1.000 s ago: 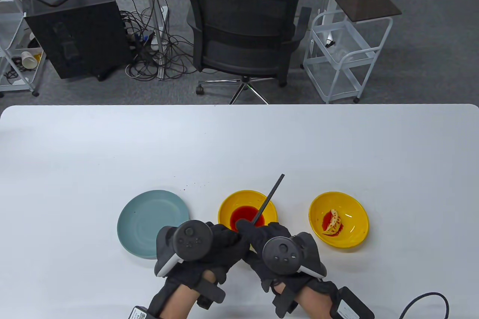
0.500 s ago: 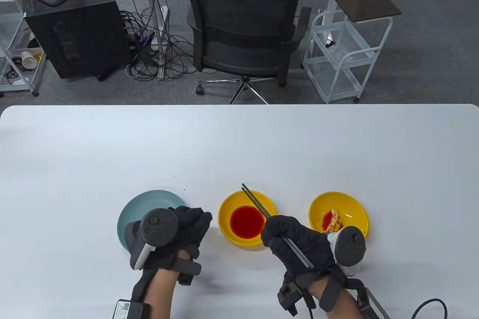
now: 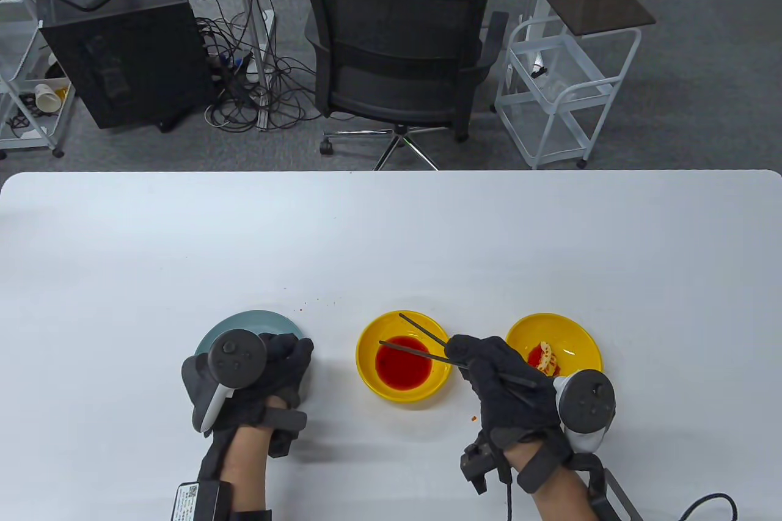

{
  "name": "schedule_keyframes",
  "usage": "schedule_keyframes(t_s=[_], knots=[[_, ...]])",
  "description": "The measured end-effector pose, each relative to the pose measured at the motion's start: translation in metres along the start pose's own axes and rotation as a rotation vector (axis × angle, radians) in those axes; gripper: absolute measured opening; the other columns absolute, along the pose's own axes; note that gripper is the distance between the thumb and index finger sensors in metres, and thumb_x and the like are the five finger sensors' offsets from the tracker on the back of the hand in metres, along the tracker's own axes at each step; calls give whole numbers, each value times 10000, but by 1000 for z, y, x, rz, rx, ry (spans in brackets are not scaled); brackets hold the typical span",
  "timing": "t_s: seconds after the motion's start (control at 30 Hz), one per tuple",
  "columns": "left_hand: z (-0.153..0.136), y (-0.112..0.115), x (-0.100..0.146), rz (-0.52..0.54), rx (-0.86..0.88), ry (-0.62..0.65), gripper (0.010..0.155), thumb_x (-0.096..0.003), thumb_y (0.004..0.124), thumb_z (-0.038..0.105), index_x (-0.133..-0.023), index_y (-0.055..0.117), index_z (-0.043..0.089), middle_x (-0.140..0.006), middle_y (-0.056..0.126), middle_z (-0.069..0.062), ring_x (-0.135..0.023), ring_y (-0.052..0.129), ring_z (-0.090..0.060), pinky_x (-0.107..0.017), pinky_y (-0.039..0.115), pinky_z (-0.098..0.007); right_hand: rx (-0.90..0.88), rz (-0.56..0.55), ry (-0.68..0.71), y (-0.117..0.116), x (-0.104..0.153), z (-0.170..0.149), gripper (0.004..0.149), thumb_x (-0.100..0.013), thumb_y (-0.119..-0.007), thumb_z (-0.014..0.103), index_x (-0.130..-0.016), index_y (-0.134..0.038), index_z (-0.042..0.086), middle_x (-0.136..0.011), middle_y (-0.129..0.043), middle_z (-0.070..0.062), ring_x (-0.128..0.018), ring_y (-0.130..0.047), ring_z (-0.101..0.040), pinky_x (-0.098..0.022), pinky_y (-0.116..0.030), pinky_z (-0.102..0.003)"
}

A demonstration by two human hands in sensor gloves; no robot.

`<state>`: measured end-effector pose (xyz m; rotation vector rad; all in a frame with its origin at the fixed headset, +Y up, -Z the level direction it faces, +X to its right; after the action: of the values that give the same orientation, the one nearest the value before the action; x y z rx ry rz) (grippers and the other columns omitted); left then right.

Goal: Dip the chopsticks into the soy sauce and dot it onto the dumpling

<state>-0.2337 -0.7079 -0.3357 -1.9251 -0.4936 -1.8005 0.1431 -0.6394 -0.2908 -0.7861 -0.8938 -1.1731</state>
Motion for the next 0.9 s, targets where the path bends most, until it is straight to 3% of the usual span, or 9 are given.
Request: schedule_keyframes(t_s=[0.1,0.23,0.37,0.53,0.7,0.9], knots=[[-1,1,0,-14,-8,-5,632,-457,770,593,-799,985,107,-743,995,-95,-620,992,-386,-644,636,-675,62,-1,-67,1,-2,-12,526,-461,-709,465,-854,-820,133,-677,-887,-174,-382,-870,-338,-504,-683,-689],[-2,0,0,-13,-4,-8,632,-456,770,592,-801,984,108,-748,992,-97,-623,990,-387,-644,636,-675,221,-12,-60,-2,-4,-19,484,-428,-801,429,-803,-885,136,-613,-978,-163,-328,-949,-339,-488,-737,-671],[-3,0,1,-21,-10,-12,633,-457,769,593,-804,982,108,-749,992,-97,-624,989,-389,-644,635,-676,345,52,-101,-17,-4,-31,456,-408,-839,416,-781,-904,163,-596,-1017,-151,-313,-997,-328,-491,-759,-664],[-5,1,1,-30,-38,-22,641,-459,766,593,-837,956,111,-790,966,-100,-662,967,-398,-652,620,-678,432,134,-153,-35,-2,-49,479,-416,-811,431,-775,-903,128,-589,-1032,-161,-318,-1019,-336,-503,-762,-665],[-2,5,2,-14,-158,-6,707,-465,749,601,-1008,763,150,-1048,726,-101,-930,768,-437,-695,514,-698,402,153,-189,-38,-1,-60,560,-428,-739,480,-803,-867,83,-619,-1013,-209,-329,-1017,-378,-496,-748,-690],[6,16,1,-56,-202,11,714,-467,744,605,-1027,735,162,-1090,669,-101,-973,718,-444,-704,486,-705,483,151,-191,-35,2,-57,544,-438,-705,520,-792,-897,155,-752,-906,-222,-443,-987,-420,-525,-701,-720]])
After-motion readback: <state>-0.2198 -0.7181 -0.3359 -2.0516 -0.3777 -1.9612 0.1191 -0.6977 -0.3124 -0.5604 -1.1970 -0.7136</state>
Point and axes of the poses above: the tracker on the back of each hand, its own z axis roughly to the thumb side, its own x axis roughly from the fingertips to the wrist, y = z × x, the point moved 5 cm from there along -x, roughly from the wrist to the fingertips
